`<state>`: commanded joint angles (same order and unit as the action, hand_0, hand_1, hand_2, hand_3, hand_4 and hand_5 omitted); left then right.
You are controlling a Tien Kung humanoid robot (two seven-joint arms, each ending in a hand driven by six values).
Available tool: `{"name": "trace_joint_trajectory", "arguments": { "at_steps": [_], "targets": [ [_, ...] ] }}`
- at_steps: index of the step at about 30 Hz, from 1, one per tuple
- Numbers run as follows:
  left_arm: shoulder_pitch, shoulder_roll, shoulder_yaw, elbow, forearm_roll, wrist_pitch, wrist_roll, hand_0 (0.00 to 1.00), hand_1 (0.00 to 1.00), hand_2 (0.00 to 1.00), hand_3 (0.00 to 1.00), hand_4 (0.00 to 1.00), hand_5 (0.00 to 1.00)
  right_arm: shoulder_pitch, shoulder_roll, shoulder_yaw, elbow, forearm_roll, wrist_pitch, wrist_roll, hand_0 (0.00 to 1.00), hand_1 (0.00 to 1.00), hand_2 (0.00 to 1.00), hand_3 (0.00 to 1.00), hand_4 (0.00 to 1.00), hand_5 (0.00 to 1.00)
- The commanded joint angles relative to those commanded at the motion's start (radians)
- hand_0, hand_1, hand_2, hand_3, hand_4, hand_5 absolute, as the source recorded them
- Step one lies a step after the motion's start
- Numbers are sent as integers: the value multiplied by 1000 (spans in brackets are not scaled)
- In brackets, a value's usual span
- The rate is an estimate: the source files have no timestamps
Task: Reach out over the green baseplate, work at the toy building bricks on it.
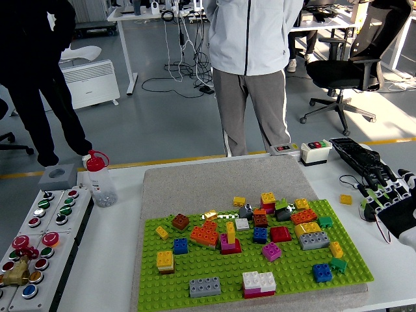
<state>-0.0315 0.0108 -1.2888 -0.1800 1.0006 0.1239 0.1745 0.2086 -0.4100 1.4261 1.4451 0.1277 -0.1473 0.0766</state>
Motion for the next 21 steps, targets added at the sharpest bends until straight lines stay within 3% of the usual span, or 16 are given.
{"name": "trace_joint_trajectory", "arguments": {
  "at_steps": [21],
  "targets": [
    [-4, 0, 3, 0, -6, 0, -3, 728, 789, 822, 675, 480, 998, 2, -1, 6, 1, 0, 1, -2, 797, 757, 761, 749, 525, 424]
  ]
}}
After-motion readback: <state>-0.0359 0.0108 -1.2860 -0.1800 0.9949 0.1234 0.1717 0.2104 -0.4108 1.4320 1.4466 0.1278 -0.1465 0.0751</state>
